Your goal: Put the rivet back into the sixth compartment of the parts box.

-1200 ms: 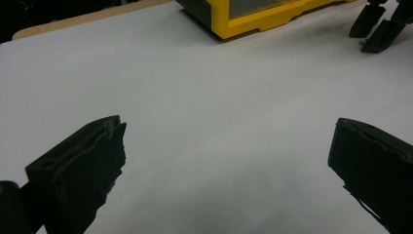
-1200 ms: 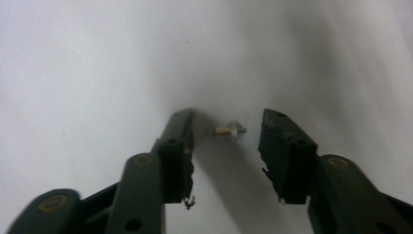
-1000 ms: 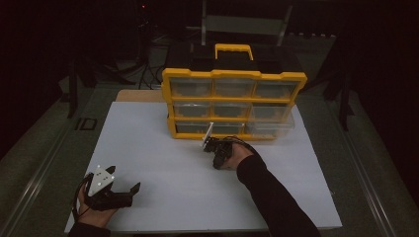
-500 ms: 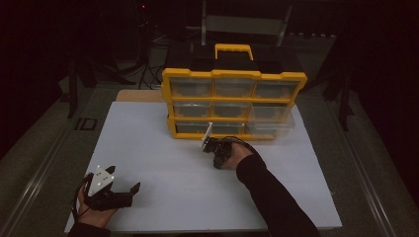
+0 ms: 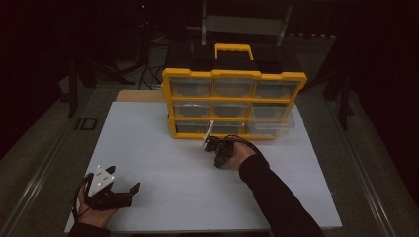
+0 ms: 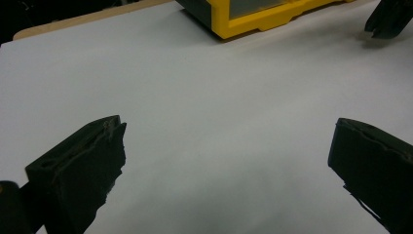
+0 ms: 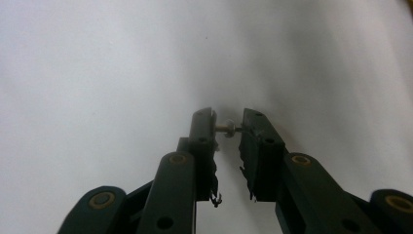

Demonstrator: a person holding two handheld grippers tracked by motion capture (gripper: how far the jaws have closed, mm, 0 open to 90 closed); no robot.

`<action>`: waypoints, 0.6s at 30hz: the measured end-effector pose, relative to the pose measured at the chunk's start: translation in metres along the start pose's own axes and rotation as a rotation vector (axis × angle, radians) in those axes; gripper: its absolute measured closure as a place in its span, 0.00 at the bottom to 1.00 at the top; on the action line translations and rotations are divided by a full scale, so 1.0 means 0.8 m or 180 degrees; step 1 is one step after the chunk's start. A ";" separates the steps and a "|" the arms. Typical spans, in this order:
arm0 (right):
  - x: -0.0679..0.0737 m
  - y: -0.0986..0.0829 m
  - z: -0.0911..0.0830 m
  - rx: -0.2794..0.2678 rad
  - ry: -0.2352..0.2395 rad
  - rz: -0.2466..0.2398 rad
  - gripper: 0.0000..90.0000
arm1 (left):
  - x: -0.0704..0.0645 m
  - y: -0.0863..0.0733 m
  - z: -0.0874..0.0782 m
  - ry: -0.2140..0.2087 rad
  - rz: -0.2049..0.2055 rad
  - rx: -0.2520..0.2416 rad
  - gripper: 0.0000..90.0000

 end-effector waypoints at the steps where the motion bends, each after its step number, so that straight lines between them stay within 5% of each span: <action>1: -0.001 0.000 -0.002 -0.0002 -0.0017 -0.0017 0.84 | 0.000 0.000 0.000 -0.0001 0.0000 -0.0001 0.01; 8: 0.005 -0.001 -0.025 -0.0024 -0.0019 0.0072 0.84 | 0.000 0.000 0.000 -0.0002 -0.0002 0.0001 0.01; 18: 0.005 0.000 -0.057 -0.0160 -0.0088 -0.0044 0.84 | 0.000 0.000 0.000 -0.0003 -0.0003 0.0002 0.01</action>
Point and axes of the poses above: each handheld gripper's, and its own axes: z roughly forward along the jaws, y roughly out of its top, x roughly to its left, the point moved 5 cm from there along z, roughly forward along the jaws, and after that the axes turned 3 degrees about y, right-handed, at the moved point
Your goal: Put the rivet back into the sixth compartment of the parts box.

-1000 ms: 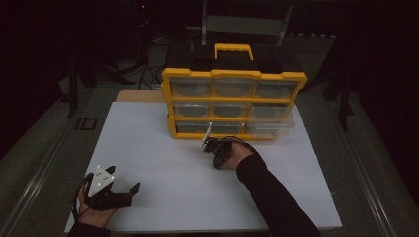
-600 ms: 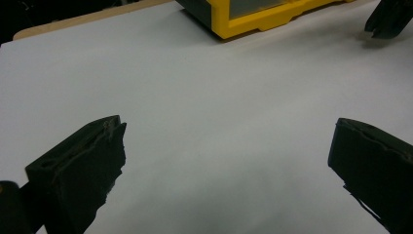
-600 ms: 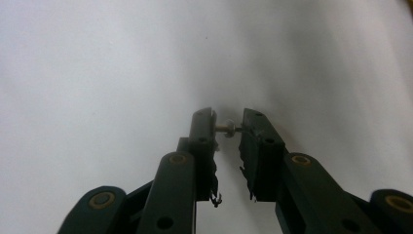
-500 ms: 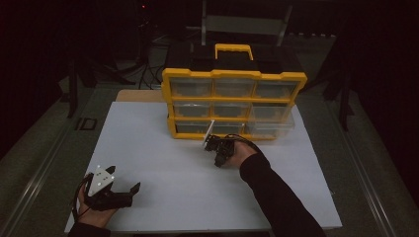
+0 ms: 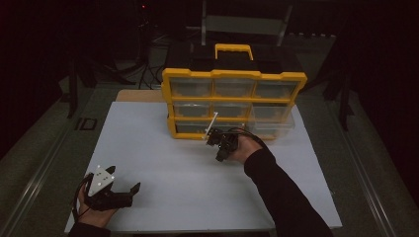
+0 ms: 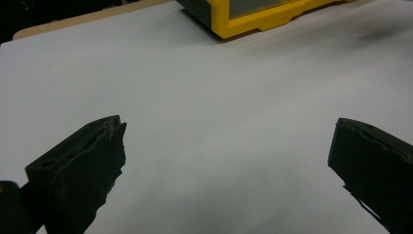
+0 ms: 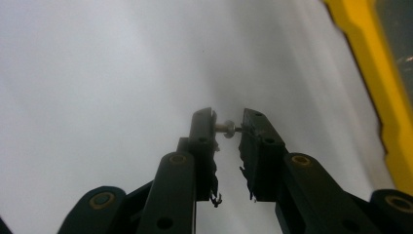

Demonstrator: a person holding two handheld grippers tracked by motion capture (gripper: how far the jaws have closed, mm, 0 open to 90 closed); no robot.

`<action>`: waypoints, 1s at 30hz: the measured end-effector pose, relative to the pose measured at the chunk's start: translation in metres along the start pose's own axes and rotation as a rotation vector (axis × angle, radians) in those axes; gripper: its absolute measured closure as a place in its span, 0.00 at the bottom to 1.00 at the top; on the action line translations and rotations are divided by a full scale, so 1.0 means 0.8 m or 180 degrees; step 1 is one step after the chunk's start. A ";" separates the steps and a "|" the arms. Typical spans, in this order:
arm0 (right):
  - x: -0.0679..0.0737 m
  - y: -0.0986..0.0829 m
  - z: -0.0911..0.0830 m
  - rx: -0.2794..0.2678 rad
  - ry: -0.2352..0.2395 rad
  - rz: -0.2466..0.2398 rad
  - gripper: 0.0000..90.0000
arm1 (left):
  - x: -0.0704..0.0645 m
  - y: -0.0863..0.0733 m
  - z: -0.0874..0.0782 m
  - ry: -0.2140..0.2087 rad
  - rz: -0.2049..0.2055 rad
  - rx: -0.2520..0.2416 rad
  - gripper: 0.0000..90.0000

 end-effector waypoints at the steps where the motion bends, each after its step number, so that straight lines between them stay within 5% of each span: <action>1: 0.000 0.000 0.000 0.0000 0.0000 0.0000 0.84 | 0.000 0.000 0.000 0.0000 0.0000 0.0000 0.01; 18: -0.009 0.004 -0.066 -0.0308 -0.0149 0.0037 0.84 | 0.000 0.000 0.000 0.0000 0.0004 0.0008 0.01; 30: -0.028 -0.007 -0.110 -0.0777 -0.0251 0.0229 0.84 | -0.001 0.000 0.001 -0.0001 0.0003 0.0005 0.01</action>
Point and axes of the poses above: each handheld gripper's, and its own axes: z roughly forward along the jaws, y roughly out of its top, x roughly to its left, the point moved 5 cm from there along z, roughly forward along the jaws, and after that the axes turned 3 degrees about y, right-handed, at the moved point
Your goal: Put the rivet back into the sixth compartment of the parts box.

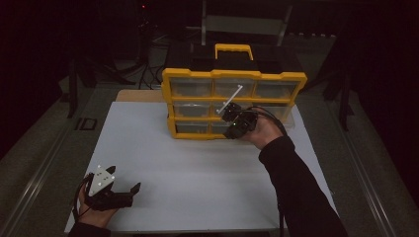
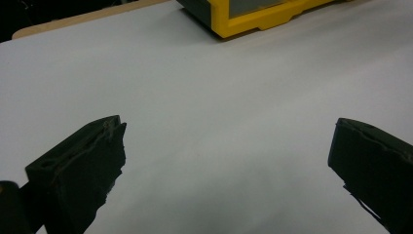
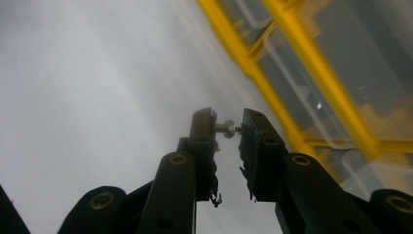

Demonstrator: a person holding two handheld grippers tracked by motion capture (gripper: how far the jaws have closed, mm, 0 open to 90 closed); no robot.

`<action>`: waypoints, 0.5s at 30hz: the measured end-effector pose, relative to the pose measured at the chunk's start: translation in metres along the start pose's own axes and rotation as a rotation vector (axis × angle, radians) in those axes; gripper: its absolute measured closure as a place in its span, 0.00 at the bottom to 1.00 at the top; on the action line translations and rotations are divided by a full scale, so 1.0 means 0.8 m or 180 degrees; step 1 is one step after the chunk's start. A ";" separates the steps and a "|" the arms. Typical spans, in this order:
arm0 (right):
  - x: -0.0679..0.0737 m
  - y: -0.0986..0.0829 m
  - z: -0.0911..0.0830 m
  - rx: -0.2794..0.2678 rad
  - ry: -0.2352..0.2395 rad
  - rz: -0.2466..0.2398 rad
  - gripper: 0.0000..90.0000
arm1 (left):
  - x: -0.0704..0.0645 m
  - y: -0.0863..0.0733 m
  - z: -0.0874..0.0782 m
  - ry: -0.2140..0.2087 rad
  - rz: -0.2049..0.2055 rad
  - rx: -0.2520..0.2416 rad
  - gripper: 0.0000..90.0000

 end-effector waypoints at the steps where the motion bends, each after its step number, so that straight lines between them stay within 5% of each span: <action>1: -0.002 0.000 -0.002 -0.0048 -0.0015 0.0000 0.84 | 0.000 0.000 0.000 0.0000 -0.0001 -0.0002 0.01; 15: -0.025 -0.009 -0.039 -0.0571 -0.0218 0.0214 0.84 | 0.000 0.000 -0.001 0.0012 -0.0002 -0.0011 0.01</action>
Point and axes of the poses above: each handheld gripper's, and its own axes: z roughly forward along the jaws, y roughly out of its top, x roughly to its left, the point moved 5 cm from there along z, roughly forward along the jaws, and after that the axes turned 3 degrees about y, right-handed, at the moved point
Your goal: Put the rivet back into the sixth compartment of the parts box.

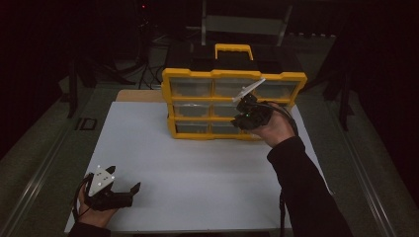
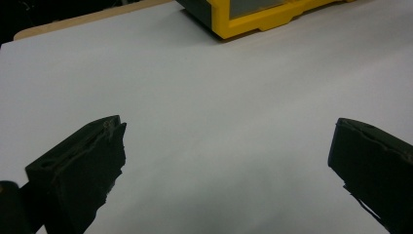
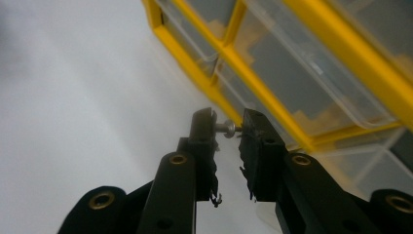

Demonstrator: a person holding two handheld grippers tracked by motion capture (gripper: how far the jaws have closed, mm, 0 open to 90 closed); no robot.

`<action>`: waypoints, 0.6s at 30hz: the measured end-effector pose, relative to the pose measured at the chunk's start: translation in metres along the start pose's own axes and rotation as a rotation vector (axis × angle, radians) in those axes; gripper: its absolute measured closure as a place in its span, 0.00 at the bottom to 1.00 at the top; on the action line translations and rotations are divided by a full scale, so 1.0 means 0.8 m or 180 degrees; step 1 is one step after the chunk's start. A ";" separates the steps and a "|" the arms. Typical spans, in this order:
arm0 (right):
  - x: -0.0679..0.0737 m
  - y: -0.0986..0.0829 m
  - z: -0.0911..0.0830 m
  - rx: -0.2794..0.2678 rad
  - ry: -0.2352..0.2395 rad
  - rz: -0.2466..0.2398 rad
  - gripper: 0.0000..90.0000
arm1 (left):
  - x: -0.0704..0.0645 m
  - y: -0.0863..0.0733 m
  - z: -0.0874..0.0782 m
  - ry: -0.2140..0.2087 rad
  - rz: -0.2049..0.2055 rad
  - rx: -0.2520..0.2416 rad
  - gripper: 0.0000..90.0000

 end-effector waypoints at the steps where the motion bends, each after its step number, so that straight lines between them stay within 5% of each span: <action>1: -0.002 0.000 -0.002 -0.0024 -0.0016 0.0029 0.84 | 0.000 0.000 0.000 0.0001 0.0000 0.0001 0.01; 18: -0.034 -0.015 -0.030 -0.0254 -0.0240 0.0327 0.84 | 0.000 0.000 0.000 0.0001 -0.0005 -0.0004 0.01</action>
Point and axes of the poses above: each handheld gripper's, and its own axes: z roughly forward along the jaws, y roughly out of its top, x roughly to its left, the point moved 5 cm from there along z, roughly forward along the jaws, and after that the axes turned 3 degrees about y, right-handed, at the moved point
